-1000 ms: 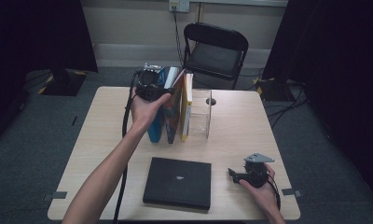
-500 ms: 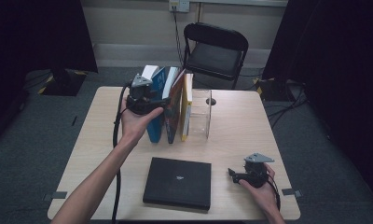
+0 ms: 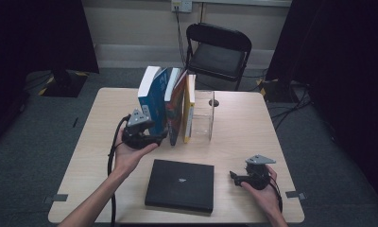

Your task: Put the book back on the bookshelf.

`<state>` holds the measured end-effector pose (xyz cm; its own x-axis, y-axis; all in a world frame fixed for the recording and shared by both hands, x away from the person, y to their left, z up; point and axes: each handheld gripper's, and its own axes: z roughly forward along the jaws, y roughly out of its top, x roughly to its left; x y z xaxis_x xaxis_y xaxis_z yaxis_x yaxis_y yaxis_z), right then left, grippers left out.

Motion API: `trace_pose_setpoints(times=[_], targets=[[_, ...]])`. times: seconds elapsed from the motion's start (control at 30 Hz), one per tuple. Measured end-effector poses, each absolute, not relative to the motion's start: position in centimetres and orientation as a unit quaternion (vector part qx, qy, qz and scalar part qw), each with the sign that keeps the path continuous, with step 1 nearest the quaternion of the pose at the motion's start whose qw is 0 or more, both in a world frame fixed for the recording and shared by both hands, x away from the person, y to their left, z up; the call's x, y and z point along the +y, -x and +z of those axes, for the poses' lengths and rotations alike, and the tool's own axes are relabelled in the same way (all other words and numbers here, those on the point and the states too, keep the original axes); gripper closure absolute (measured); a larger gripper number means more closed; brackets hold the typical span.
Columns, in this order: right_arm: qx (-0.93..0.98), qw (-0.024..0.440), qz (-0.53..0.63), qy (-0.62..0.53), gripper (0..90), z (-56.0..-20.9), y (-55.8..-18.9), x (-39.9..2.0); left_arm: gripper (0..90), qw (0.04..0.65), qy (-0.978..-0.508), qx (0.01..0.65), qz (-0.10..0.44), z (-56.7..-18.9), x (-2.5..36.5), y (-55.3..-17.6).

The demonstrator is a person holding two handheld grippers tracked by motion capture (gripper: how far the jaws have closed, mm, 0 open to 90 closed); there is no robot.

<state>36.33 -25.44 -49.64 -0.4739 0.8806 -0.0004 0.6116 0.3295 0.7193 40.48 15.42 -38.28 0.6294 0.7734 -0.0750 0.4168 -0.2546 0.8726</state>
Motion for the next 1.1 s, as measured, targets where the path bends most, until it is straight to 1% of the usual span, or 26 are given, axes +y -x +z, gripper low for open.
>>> trace_pose_setpoints(times=[0.13, 0.2, 0.23, 0.27, 0.33, 0.37, 0.4, 0.5, 0.57, 0.7, 0.77, 0.83, 0.9, 0.97, 1.03, 1.1], targets=[[0.792, 0.195, 0.345, -0.465, 23.6, -48.8, -36.5, -24.6, 34.9, 0.46, -0.774, 0.401, 0.166, -40.8, 16.4, -39.7], [0.789, 0.199, 0.361, -0.455, 24.3, -47.8, -36.4, -24.2, 35.9, 0.447, -0.779, 0.405, 0.169, -41.9, 16.7, -39.2], [0.787, 0.2, 0.369, -0.452, 25.2, -47.4, -36.4, -24.0, 35.9, 0.443, -0.783, 0.406, 0.16, -42.3, 16.8, -39.1], [0.786, 0.199, 0.378, -0.447, 28.2, -47.0, -36.3, -23.8, 36.0, 0.439, -0.786, 0.412, 0.144, -42.7, 17.0, -38.9], [0.787, 0.195, 0.39, -0.437, 30.4, -46.2, -36.2, -23.3, 37.3, 0.432, -0.789, 0.411, 0.148, -43.1, 17.2, -38.3], [0.788, 0.192, 0.396, -0.43, 33.5, -45.8, -36.1, -22.9, 38.9, 0.427, -0.794, 0.408, 0.147, -43.2, 17.2, -38.0], [0.789, 0.192, 0.401, -0.425, 34.5, -45.6, -36.0, -22.7, 39.9, 0.415, -0.802, 0.405, 0.145, -43.4, 17.3, -37.6], [0.795, 0.181, 0.414, -0.404, 35.3, -44.8, -35.7, -21.4, 40.9, 0.413, -0.806, 0.406, 0.125, -43.9, 17.8, -36.6], [0.801, 0.171, 0.421, -0.39, 34.9, -44.4, -35.5, -20.4, 43.1, 0.414, -0.805, 0.408, 0.119, -44.5, 17.9, -35.8], [0.81, 0.157, 0.431, -0.367, 31.3, -44.4, -34.9, -18.3, 44.3, 0.4, -0.816, 0.406, 0.091, -45.5, 17.7, -35.0], [0.814, 0.154, 0.429, -0.36, 29.2, -44.6, -34.7, -17.6, 43.7, 0.395, -0.825, 0.392, 0.097, -45.6, 17.3, -34.9], [0.816, 0.151, 0.427, -0.36, 27.6, -44.9, -34.4, -17.3, 42.8, 0.399, -0.824, 0.391, 0.093, -45.7, 17.2, -35.1], [0.817, 0.142, 0.429, -0.359, 25.4, -45.1, -33.8, -17.2, 41.6, 0.392, -0.825, 0.392, 0.107, -45.9, 17.0, -35.5], [0.822, 0.138, 0.427, -0.351, 22.5, -45.2, -32.8, -17.1, 41.7, 0.394, -0.824, 0.392, 0.114, -46.1, 17.0, -36.3], [0.829, 0.134, 0.421, -0.342, 21.5, -45.4, -31.7, -17.0, 40.7, 0.402, -0.814, 0.406, 0.102, -46.4, 16.9, -37.1], [0.828, 0.125, 0.423, -0.346, 19.7, -45.7, -30.8, -17.3, 40.9, 0.404, -0.817, 0.396, 0.112, -46.5, 16.5, -37.4]])
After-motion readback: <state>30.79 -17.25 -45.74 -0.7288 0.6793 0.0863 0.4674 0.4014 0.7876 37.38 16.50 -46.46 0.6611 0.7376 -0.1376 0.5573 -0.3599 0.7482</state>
